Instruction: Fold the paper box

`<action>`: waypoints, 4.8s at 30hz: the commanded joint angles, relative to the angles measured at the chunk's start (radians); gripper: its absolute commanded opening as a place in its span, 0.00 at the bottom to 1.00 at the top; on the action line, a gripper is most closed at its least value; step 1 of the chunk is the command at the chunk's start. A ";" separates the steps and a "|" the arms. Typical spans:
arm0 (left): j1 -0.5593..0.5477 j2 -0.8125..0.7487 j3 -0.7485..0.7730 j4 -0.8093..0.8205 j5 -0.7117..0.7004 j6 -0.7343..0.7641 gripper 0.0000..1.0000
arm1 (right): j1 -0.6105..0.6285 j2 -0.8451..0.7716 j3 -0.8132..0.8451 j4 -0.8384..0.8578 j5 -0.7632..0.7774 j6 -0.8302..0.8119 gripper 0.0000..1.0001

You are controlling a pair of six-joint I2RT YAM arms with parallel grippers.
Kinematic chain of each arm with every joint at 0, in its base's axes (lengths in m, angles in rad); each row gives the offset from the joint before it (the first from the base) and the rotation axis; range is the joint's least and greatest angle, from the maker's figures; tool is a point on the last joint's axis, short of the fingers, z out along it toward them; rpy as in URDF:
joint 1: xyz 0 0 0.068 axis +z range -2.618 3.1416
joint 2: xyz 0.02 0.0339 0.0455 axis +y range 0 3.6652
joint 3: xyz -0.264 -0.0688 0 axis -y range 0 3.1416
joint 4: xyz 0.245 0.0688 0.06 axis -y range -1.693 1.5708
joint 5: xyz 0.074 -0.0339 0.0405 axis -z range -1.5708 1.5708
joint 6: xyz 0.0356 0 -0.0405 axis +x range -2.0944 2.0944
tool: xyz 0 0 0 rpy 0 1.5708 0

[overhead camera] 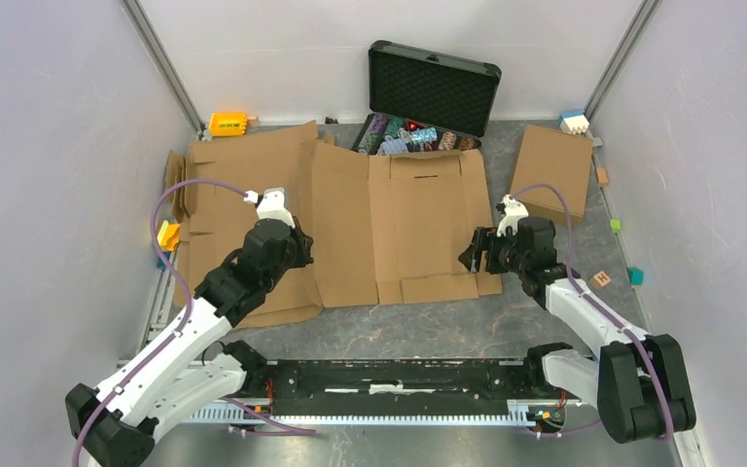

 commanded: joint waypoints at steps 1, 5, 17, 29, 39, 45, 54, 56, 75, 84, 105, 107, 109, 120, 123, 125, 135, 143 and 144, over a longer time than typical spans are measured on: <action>-0.001 -0.023 0.041 0.022 -0.034 -0.011 0.02 | 0.011 0.022 0.134 -0.085 -0.123 -0.035 0.82; -0.001 -0.053 0.032 0.037 -0.032 0.007 0.02 | 0.042 0.127 0.266 -0.236 -0.169 -0.104 0.86; -0.002 -0.072 -0.032 0.151 -0.037 0.063 0.02 | 0.172 0.377 0.294 -0.274 -0.237 -0.123 0.74; -0.003 -0.109 -0.077 0.214 -0.076 0.121 0.02 | 0.178 0.281 0.285 -0.260 -0.172 -0.110 0.77; -0.006 -0.122 -0.080 0.221 -0.057 0.137 0.02 | 0.162 0.350 0.332 -0.213 0.028 -0.131 0.93; -0.008 -0.117 -0.080 0.221 -0.050 0.138 0.02 | 0.152 0.426 0.331 -0.154 -0.090 -0.122 0.95; -0.009 -0.124 -0.078 0.218 -0.062 0.140 0.02 | 0.128 0.354 0.284 -0.121 -0.309 -0.110 0.82; -0.009 -0.123 -0.075 0.214 -0.064 0.139 0.02 | 0.127 0.359 0.290 -0.144 -0.355 -0.114 0.78; -0.012 -0.140 -0.066 0.185 -0.101 0.128 0.02 | 0.148 0.183 0.061 0.038 -0.633 0.027 0.54; -0.012 -0.154 -0.066 0.180 -0.104 0.121 0.02 | 0.202 0.206 -0.024 0.106 -0.633 0.049 0.56; -0.010 -0.143 0.074 0.040 -0.026 -0.120 0.02 | 0.317 0.263 0.074 -0.170 -0.191 -0.126 0.46; -0.009 -0.132 0.107 0.014 -0.024 -0.122 0.02 | 0.320 0.247 0.087 -0.202 -0.146 -0.144 0.48; -0.009 -0.121 0.136 -0.011 -0.023 -0.127 0.02 | 0.323 0.239 0.103 -0.224 -0.128 -0.161 0.50; -0.002 -0.083 0.200 -0.056 0.003 -0.179 0.02 | 0.427 0.236 0.173 -0.165 -0.138 -0.119 0.60; -0.001 -0.077 0.194 -0.054 0.008 -0.191 0.02 | 0.441 0.250 0.176 -0.118 -0.143 -0.098 0.61; -0.001 -0.078 0.173 -0.038 0.016 -0.202 0.02 | 0.444 0.271 0.174 -0.100 -0.143 -0.086 0.60; -0.002 -0.084 0.099 0.009 0.055 -0.274 0.02 | 0.460 0.287 0.076 0.022 -0.146 -0.026 0.60; 0.007 -0.101 0.095 0.021 0.035 -0.321 0.02 | 0.527 0.331 0.136 -0.016 -0.041 -0.055 0.67; 0.011 -0.109 0.094 0.023 0.038 -0.326 0.02 | 0.530 0.335 0.136 -0.018 -0.033 -0.055 0.66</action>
